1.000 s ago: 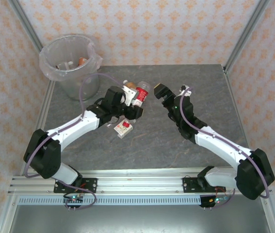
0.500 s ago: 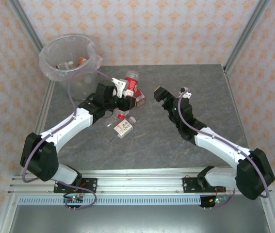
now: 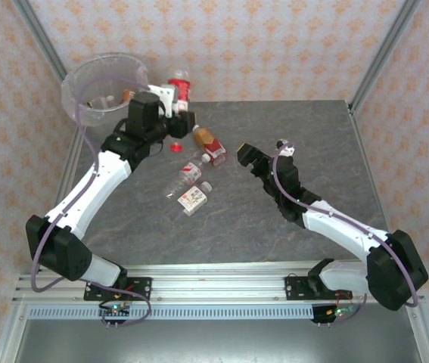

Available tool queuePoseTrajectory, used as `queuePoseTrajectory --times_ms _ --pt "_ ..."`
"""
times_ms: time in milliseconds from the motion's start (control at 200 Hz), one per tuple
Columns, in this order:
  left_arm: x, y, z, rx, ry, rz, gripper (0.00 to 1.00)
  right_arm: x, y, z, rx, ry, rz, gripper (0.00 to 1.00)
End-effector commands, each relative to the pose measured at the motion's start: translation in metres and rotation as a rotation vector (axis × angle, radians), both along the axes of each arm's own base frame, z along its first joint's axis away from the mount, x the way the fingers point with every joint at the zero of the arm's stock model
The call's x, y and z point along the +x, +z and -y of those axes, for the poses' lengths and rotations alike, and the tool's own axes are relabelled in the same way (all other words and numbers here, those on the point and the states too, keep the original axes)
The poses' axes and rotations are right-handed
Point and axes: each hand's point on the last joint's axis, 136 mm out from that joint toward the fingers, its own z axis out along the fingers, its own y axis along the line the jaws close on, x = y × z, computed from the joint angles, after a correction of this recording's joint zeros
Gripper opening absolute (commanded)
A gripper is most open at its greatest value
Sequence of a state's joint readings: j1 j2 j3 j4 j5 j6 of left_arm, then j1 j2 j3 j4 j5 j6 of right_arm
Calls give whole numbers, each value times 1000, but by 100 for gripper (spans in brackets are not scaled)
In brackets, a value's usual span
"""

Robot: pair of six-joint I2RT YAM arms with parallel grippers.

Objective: Put the plastic bottles in the bin

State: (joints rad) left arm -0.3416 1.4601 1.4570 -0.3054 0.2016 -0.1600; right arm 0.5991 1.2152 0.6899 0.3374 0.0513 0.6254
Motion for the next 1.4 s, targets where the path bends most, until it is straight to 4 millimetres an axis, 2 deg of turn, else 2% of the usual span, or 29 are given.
queuePoseTrajectory --times_ms 0,155,380,571,731,921,951,961,981,1081,1101,1211,1396 --pt "15 18 -41 90 225 30 59 3 10 -10 0 50 29 99" --pt "31 50 -63 123 335 129 60 3 10 -14 -1 67 28 99" --pt "55 73 -98 168 476 205 60 1 10 -16 3 83 27 99" --pt "74 100 -152 250 664 283 61 -2 8 -14 0 83 24 99" --pt "90 104 -207 236 785 257 61 -6 5 -10 -8 78 22 99" --pt "107 93 -251 240 870 192 61 -7 1 -4 -20 57 19 99" --pt "106 97 -257 245 889 198 61 -7 0 -4 -22 55 19 99" --pt "113 86 -259 257 892 179 61 -7 0 -3 -22 54 19 99" --pt "116 81 -262 270 901 169 61 -7 -1 -4 -24 55 18 99" --pt "124 70 -279 310 948 142 61 -8 -3 -3 -28 55 12 99" --pt "126 67 -282 312 955 133 61 -11 7 -1 -16 55 33 99" --pt "129 46 -299 313 1001 67 62 -13 5 1 -23 52 29 99" --pt "128 13 -306 298 1022 -12 62 -15 3 4 -38 47 37 99"
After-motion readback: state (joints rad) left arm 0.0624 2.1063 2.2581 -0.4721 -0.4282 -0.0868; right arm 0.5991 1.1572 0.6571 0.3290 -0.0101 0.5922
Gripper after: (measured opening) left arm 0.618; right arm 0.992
